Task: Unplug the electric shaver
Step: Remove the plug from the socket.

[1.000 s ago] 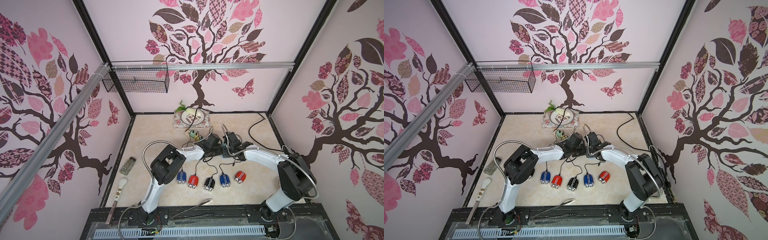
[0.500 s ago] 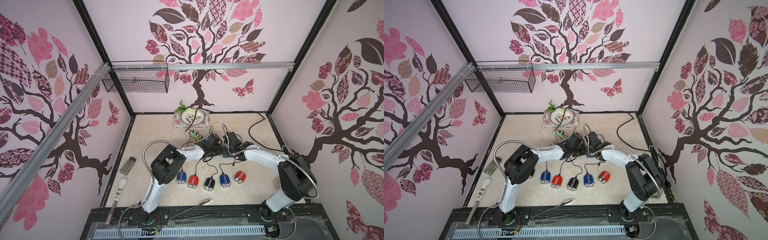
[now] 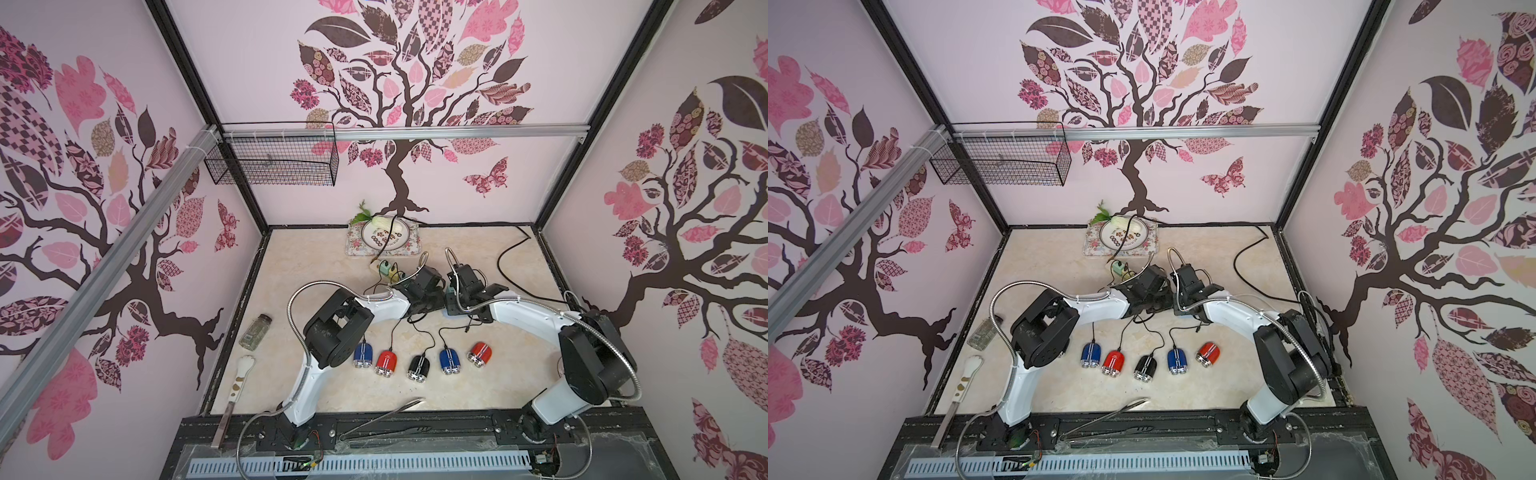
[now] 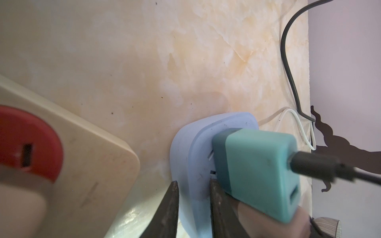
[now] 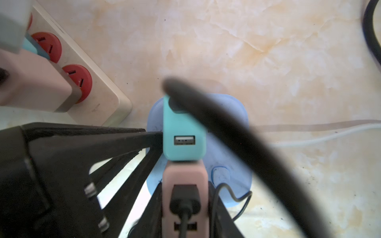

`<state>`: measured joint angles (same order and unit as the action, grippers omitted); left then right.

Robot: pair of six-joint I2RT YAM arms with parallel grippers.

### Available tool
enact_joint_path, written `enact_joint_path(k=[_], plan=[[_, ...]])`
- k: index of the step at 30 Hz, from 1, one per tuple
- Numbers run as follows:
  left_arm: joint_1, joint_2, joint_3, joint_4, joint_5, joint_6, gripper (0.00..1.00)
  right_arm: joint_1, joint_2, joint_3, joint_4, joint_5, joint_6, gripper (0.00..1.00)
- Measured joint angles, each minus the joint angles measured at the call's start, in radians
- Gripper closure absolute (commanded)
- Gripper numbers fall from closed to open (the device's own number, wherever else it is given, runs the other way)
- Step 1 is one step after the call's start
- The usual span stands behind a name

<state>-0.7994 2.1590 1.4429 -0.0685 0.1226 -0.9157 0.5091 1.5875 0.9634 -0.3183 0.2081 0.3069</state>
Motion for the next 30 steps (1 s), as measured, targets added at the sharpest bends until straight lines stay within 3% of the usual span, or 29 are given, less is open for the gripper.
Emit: enact_joint_path(k=[16,30], plan=[[-0.004,0.014,0.023,-0.021,-0.002,0.0,0.72,0.0,-0.005,-0.002,-0.003,0.006,0.005,0.73],[-0.005,0.015,0.023,-0.02,-0.005,-0.001,0.72,0.0,-0.099,-0.008,-0.012,0.001,0.017,0.73]])
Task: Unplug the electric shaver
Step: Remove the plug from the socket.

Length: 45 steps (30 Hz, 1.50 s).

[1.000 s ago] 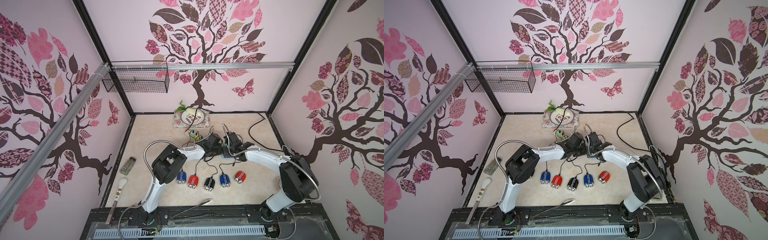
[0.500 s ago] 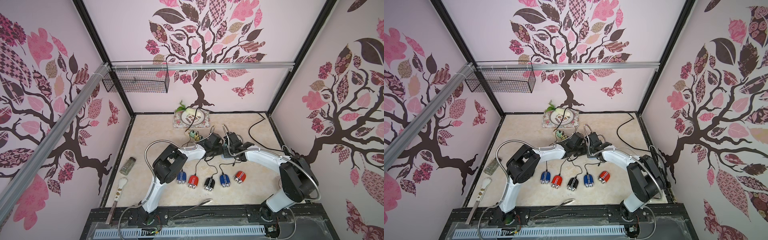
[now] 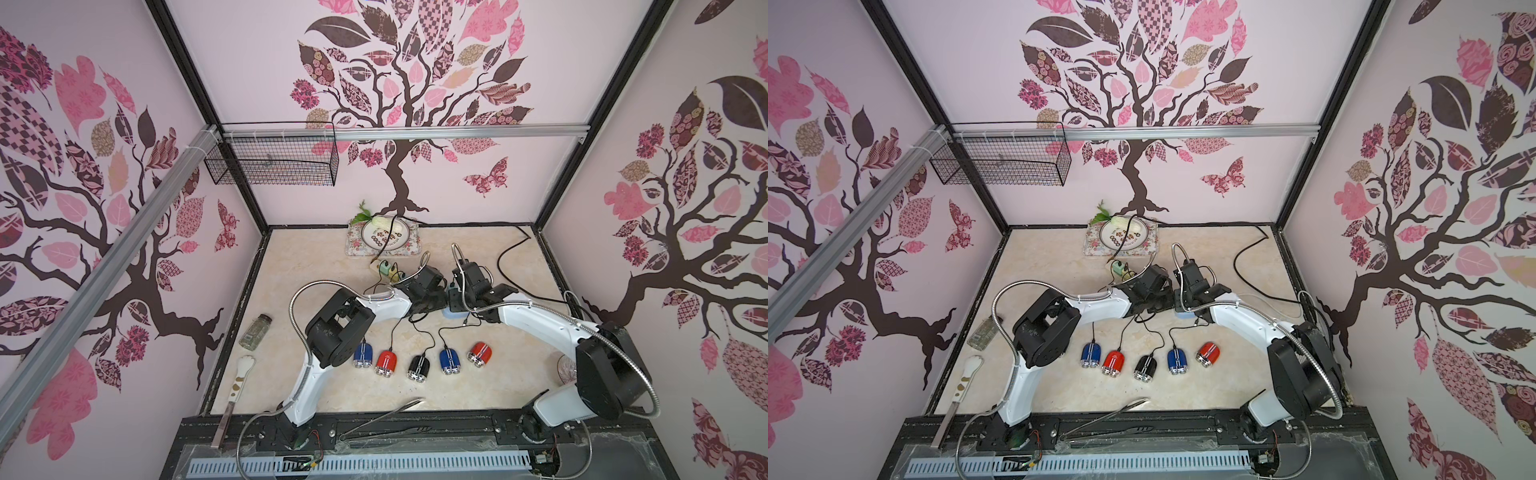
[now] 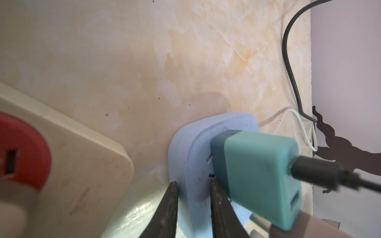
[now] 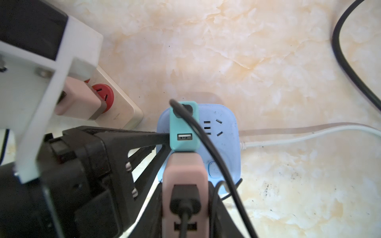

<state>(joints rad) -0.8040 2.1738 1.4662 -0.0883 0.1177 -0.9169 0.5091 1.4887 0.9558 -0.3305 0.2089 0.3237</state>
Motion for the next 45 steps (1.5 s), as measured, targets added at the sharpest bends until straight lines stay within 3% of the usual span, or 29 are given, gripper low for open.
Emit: enact_joint_path(k=[21,39,45], plan=[[0.0,-0.004,0.0,-0.003,-0.003,0.011,0.73,0.003,-0.28,-0.039,-0.044,-0.142,0.067,0.73],[-0.009,-0.1,-0.058,-0.148,-0.069,0.105,0.72,-0.002,-0.454,0.032,-0.124,0.059,0.173,0.72],[-0.01,-0.162,-0.072,-0.163,-0.089,0.12,0.72,-0.072,-0.473,0.035,-0.172,0.143,0.197,0.72]])
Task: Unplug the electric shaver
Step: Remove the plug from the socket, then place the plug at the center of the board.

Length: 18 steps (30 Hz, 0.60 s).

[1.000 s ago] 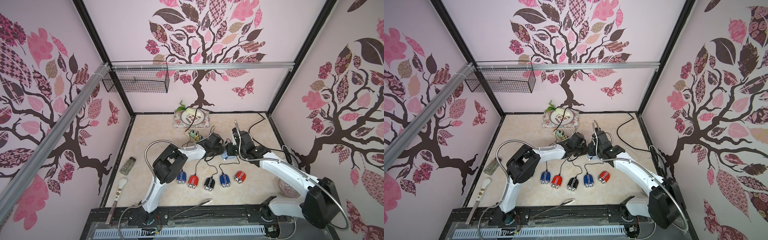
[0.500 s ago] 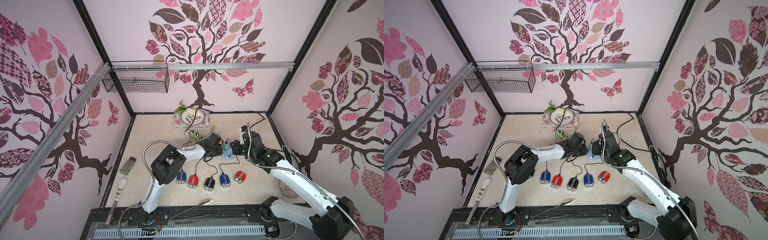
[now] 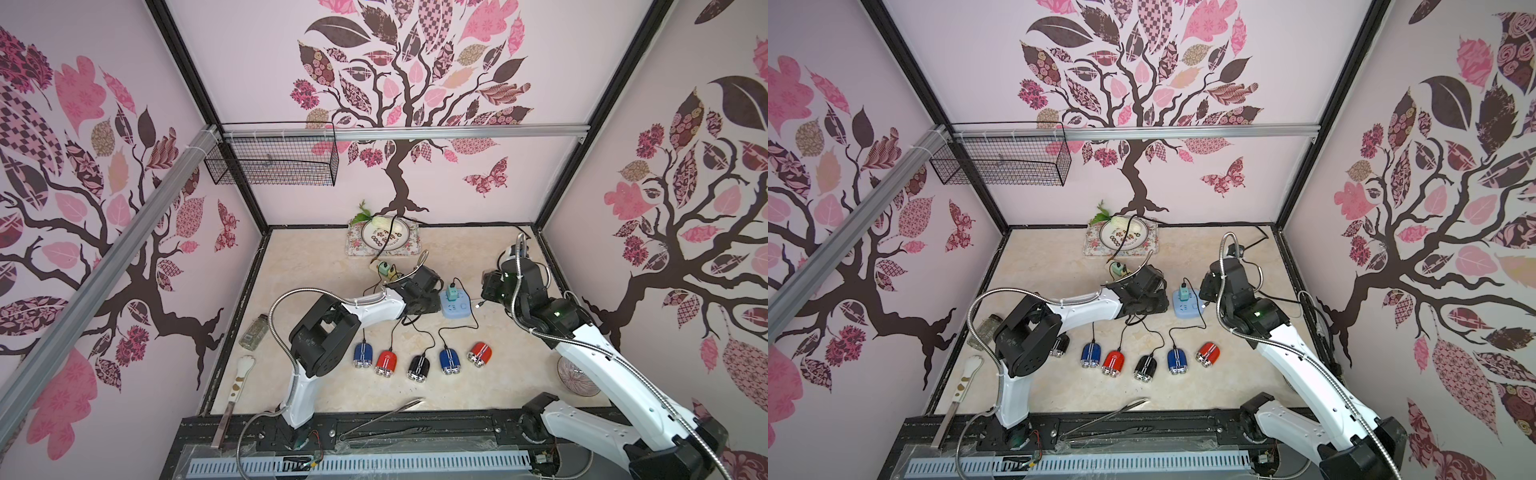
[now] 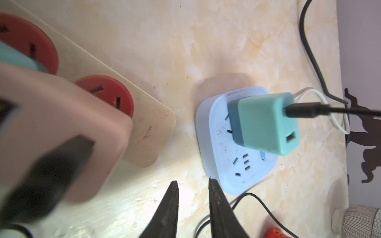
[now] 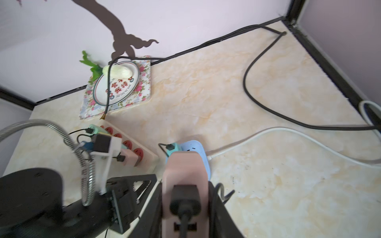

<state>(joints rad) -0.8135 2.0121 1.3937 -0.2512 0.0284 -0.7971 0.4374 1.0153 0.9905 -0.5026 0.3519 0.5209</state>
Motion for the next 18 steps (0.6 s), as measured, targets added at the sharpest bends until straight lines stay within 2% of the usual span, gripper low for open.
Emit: enact_joint_path(k=[5,10,15,18], plan=[[-0.003,-0.043,-0.005,-0.008,-0.003,0.012,0.71,-0.089,-0.033,-0.057,-0.01,0.041,0.012,0.71],[-0.018,-0.088,-0.006,-0.015,-0.004,0.015,0.71,-0.147,-0.001,-0.11,-0.002,0.054,0.023,0.71],[-0.023,-0.117,-0.008,-0.017,-0.001,0.024,0.7,-0.179,0.047,-0.205,0.043,0.022,0.039,0.71],[-0.022,-0.123,-0.018,-0.014,0.005,0.03,0.69,-0.215,0.076,-0.259,0.085,-0.04,0.048,0.71]])
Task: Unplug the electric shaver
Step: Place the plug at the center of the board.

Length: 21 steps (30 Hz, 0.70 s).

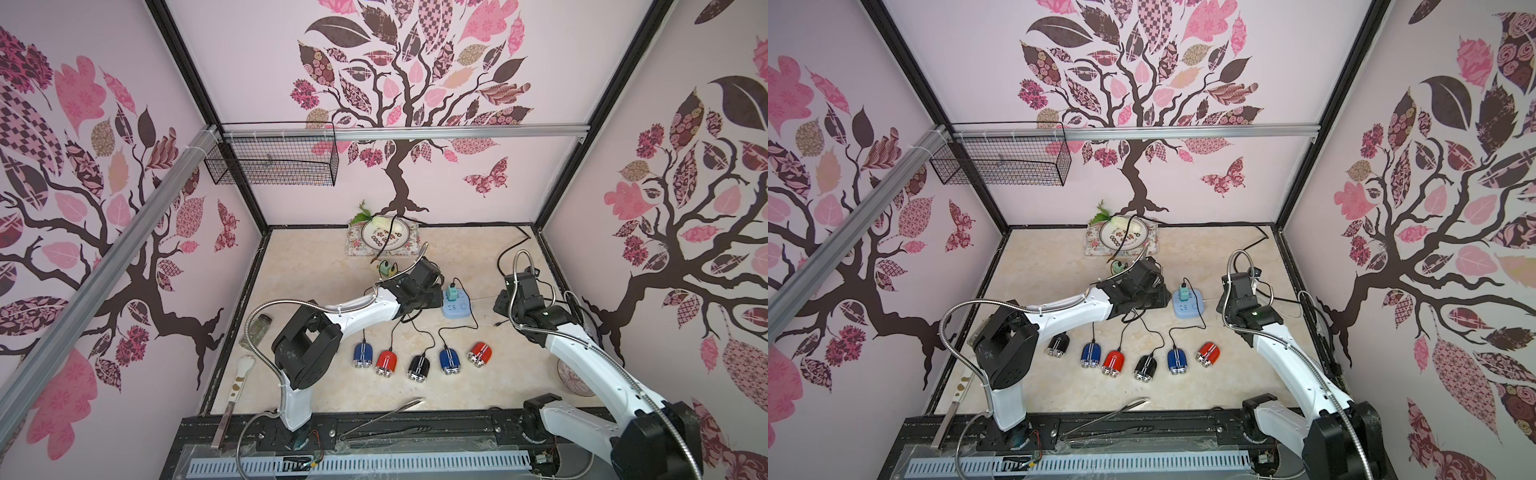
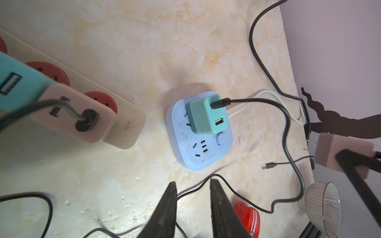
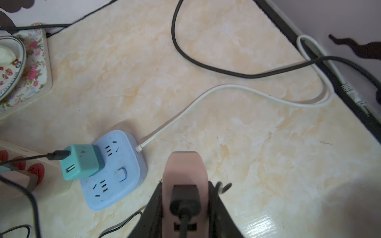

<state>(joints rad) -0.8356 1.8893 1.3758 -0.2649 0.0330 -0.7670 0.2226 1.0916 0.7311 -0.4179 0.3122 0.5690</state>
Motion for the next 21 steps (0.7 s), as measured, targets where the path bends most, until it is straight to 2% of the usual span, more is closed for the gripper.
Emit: enact_joint_path(k=[6,21], plan=[[0.0,-0.008,-0.015,0.0,0.021,0.01,0.66,-0.107,0.015,-0.095,0.089,-0.15,0.019,0.71],[0.006,-0.095,-0.052,0.079,0.151,-0.004,0.58,-0.254,0.156,-0.232,0.346,-0.478,0.096,0.7]])
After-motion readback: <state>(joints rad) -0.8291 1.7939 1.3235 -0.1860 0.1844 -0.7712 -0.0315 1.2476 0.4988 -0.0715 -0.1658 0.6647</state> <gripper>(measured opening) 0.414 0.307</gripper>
